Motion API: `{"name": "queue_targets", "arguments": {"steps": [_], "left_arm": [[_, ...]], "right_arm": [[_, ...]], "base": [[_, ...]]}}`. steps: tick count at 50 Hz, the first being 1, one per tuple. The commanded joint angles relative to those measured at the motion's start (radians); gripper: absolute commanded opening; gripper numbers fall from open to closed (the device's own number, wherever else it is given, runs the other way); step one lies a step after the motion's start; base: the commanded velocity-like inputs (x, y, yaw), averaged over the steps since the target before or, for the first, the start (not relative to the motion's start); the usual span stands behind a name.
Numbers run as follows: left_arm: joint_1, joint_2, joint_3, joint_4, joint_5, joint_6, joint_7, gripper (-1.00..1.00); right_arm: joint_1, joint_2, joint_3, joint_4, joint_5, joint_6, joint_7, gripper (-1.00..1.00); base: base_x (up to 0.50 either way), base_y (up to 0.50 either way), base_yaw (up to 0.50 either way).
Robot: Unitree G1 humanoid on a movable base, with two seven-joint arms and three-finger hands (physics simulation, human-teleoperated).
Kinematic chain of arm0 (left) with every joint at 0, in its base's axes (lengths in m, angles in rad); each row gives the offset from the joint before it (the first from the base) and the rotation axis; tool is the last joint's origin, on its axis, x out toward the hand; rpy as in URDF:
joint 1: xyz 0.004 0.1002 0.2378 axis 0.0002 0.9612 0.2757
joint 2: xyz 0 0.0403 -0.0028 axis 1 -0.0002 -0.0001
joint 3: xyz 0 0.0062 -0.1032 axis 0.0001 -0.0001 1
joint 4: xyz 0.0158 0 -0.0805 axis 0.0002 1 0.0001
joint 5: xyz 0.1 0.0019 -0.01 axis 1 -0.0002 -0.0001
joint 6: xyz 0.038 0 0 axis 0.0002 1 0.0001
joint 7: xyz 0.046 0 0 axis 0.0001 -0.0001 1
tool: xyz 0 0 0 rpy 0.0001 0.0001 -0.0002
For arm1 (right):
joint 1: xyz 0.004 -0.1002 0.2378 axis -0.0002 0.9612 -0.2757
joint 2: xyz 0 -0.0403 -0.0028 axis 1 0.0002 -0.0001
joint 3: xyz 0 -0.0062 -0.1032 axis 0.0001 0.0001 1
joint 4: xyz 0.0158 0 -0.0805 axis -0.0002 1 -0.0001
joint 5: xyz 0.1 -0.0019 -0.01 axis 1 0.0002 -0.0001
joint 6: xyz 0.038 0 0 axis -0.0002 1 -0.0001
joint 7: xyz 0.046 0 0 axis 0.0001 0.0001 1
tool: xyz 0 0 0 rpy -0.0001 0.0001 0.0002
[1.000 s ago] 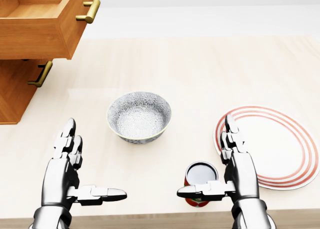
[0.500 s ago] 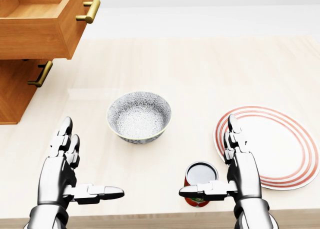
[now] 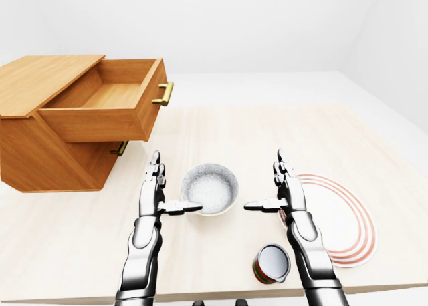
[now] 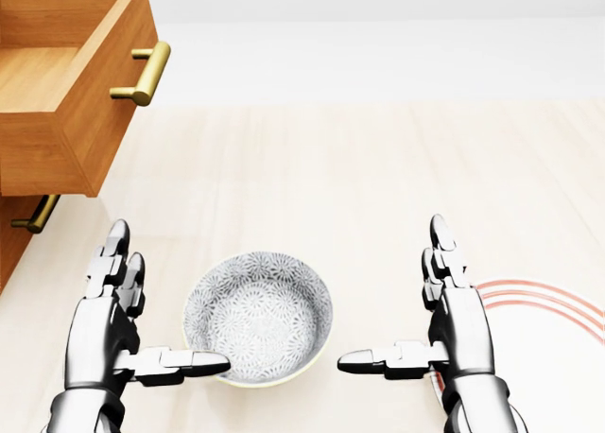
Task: Put the bowl on top of the cabinet.
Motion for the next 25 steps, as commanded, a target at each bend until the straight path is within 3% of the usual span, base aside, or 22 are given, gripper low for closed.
{"name": "queue_targets", "arguments": {"steps": [1, 12, 13, 20, 22, 24, 25], "left_arm": [[0.001, 0.000, 0.002, -0.002, -0.004, -0.002, -0.001, 1.00], [0.003, -0.001, -0.005, 0.005, 0.005, -0.010, 0.000, 1.00], [0.004, -0.001, -0.006, 0.008, 0.009, -0.020, 0.002, 1.00], [0.012, 0.000, -0.017, -0.001, 0.041, -0.028, 0.003, 1.00], [0.029, 0.001, -0.034, -0.016, 0.078, -0.056, 0.004, 1.00], [0.036, -0.003, -0.041, -0.018, 0.095, -0.065, 0.004, 1.00], [0.034, -0.002, -0.047, -0.003, 0.122, -0.084, 0.015, 1.00]], "right_arm": [[0.003, 0.001, 0.004, -0.005, -0.004, -0.001, 0.000, 1.00], [-0.003, 0.001, 0.000, 0.007, -0.016, -0.013, -0.017, 1.00], [-0.005, 0.002, 0.000, 0.011, -0.020, -0.015, -0.025, 1.00], [-0.007, 0.001, -0.003, 0.016, -0.018, -0.020, -0.033, 1.00], [-0.009, 0.001, -0.003, 0.019, -0.019, -0.021, -0.034, 1.00], [-0.009, 0.001, -0.001, 0.019, -0.019, -0.021, -0.034, 1.00], [-0.010, 0.001, -0.002, 0.023, -0.020, -0.023, -0.036, 1.00]], "base": [[0.50, 0.00, 0.00], [0.50, 0.00, 0.00], [0.50, 0.00, 0.00], [0.00, 0.00, 0.00], [0.00, 0.00, 0.00], [0.00, 0.00, 0.00], [0.00, 0.00, 0.00]]}}
